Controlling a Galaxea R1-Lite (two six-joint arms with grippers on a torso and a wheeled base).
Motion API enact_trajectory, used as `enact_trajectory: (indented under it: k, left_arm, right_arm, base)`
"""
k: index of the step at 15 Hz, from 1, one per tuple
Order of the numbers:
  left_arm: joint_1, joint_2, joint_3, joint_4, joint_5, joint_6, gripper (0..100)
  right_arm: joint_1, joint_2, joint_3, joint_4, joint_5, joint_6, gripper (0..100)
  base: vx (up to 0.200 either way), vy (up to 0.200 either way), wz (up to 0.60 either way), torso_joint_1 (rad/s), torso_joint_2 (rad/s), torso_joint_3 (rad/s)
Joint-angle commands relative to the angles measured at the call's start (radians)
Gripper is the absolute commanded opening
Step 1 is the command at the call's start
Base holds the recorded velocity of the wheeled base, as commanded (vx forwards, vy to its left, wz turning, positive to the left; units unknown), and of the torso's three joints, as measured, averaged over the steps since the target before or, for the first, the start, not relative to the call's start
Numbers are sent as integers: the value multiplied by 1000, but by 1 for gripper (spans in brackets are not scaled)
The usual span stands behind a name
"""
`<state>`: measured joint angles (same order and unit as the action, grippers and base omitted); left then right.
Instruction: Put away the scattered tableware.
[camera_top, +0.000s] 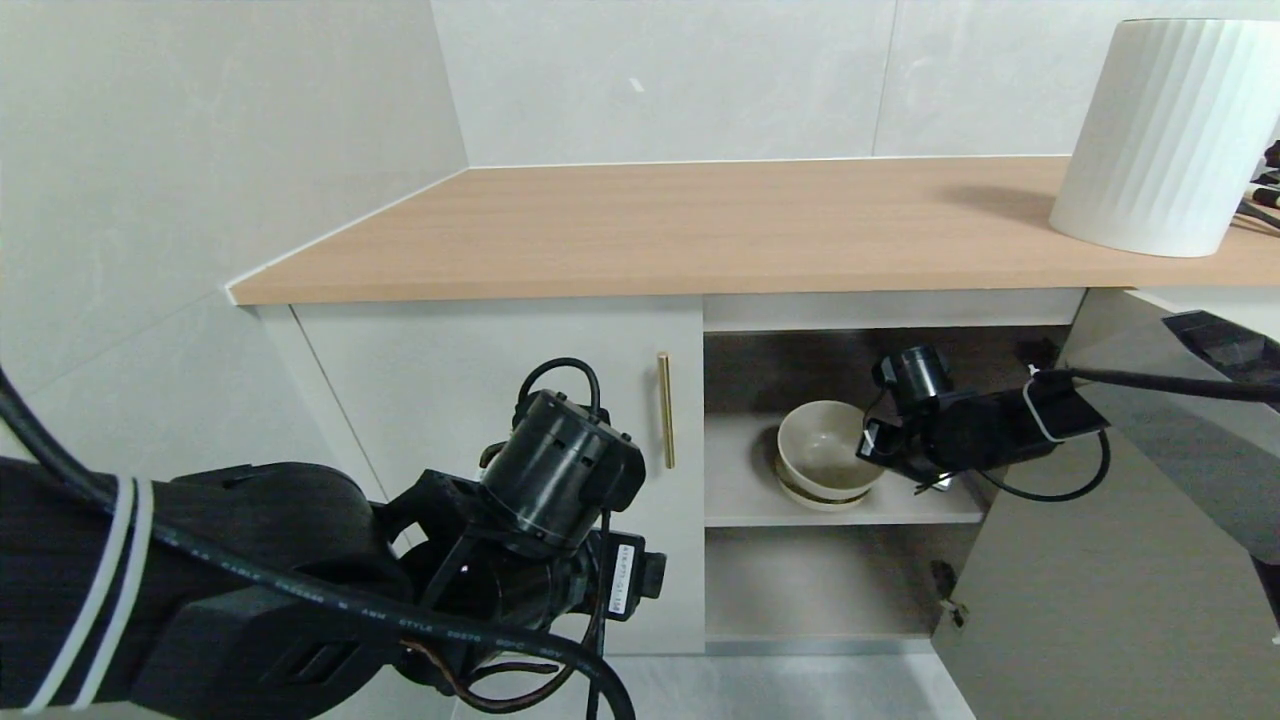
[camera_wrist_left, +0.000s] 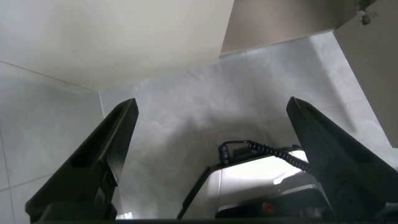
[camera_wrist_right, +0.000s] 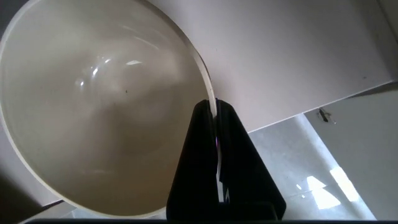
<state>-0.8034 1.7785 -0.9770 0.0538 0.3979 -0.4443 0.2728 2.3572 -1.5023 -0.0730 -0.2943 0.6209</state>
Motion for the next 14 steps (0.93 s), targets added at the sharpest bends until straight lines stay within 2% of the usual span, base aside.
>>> enact_trajectory:
  k: [1,9,10,14]
  left_arm:
    - [0,1,0,0,1,-1,100]
    - [0,2,-2,0,1,-2,100]
    - [0,2,-2,0,1,-2,100]
    - [0,2,-2,0,1,-2,100]
  right_arm:
    - [2,13,-16,-1,0,2,0]
    - [6,34,-35,-1,0,0,0]
    - [6,34,-39,-1,0,0,100]
    - [8,36,-39,-1,1,0,100]
  base:
    - [0,0,0,0,0,0]
    - [0,0,0,0,0,0]
    - [0,0,0,0,0,0]
    - [0,0,0,0,0,0]
